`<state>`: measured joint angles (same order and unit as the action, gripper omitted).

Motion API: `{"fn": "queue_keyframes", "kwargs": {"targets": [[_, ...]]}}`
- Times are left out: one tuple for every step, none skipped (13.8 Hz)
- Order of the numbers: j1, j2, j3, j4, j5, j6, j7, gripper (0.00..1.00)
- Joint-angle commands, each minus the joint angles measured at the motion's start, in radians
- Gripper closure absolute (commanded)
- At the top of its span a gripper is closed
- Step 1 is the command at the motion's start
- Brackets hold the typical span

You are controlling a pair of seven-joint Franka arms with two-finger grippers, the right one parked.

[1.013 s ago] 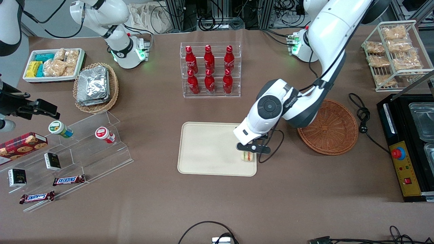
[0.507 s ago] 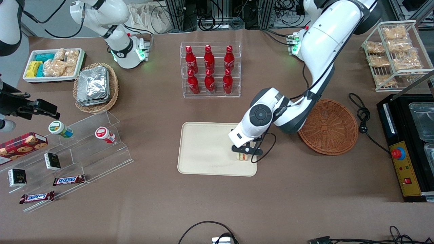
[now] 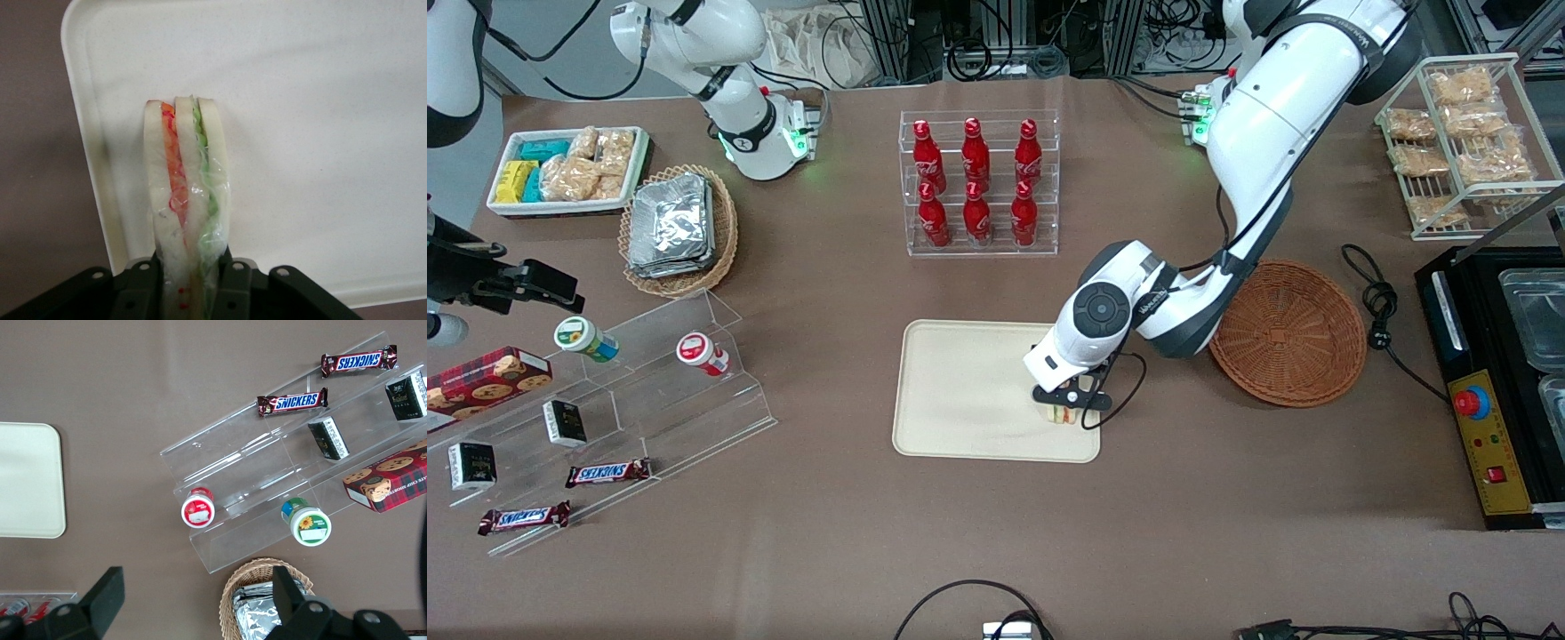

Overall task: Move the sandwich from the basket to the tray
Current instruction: 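Lower the sandwich onto the cream tray and open the left gripper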

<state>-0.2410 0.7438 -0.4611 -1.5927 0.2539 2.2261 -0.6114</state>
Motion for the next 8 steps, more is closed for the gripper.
{"fn": "queue_keyframes", "kwargs": {"targets": [[-0.018,0.016,0.006,0.036,0.024,-0.003,-0.027,0.43],[-0.018,0.014,0.006,0.039,0.024,-0.003,-0.028,0.26],[-0.018,0.009,0.006,0.040,0.024,-0.006,-0.053,0.12],[-0.018,0.005,0.006,0.048,0.027,-0.012,-0.100,0.05],[-0.018,0.002,0.006,0.063,0.028,-0.028,-0.134,0.00],[-0.018,0.002,0.004,0.080,0.028,-0.057,-0.143,0.00],[-0.018,0.002,0.004,0.114,0.027,-0.093,-0.149,0.00],[-0.018,0.000,0.004,0.149,0.025,-0.145,-0.149,0.00]]}}
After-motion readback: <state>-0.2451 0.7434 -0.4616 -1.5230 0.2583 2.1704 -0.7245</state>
